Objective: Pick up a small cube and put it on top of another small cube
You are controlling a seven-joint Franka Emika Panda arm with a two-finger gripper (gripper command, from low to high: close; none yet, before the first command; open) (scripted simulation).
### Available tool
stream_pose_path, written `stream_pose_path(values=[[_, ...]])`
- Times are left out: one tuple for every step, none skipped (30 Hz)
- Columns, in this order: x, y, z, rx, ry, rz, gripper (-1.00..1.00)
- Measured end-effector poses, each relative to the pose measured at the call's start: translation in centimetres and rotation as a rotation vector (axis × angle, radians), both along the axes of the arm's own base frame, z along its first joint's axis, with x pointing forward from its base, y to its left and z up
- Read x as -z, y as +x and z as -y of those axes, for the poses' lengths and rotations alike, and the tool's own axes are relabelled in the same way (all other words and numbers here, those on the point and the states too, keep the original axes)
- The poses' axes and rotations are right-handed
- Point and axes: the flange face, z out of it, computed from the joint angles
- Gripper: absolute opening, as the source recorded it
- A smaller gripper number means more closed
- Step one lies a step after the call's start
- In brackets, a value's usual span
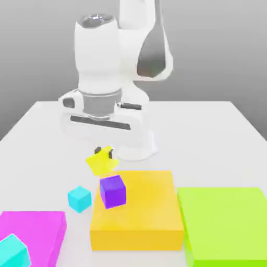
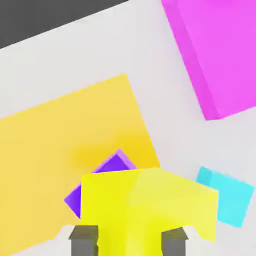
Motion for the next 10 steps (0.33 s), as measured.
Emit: stream_pose_path(values=[[1.1, 0.0, -0.1, -0.001, -0.001, 0.0, -1.0], [2.2, -0.1, -0.1, -0.002, -0.002, 0.0, -1.0], [3.1, -0.1, -0.2, -0.002, -0.002, 0.0, 1.0], [3.1, -0.1, -0.2, -0.002, -0.002, 0.0, 1.0], [3.1, -0.1, -0.2, -0.002, -0.002, 0.0, 1.0], [3.1, -0.1, -0.2, -0.002, -0.002, 0.0, 1.0], [3.1, -0.1, -0.2, -0.002, -0.002, 0.0, 1.0], [3.1, -0.1, -0.2, -0.002, -0.002, 0.0, 1.0], [3.5, -0.2, -0.2, -0.003, -0.002, 0.0, 1.0], [3.1, -0.2, -0.2, -0.003, -0.003, 0.0, 1.0]])
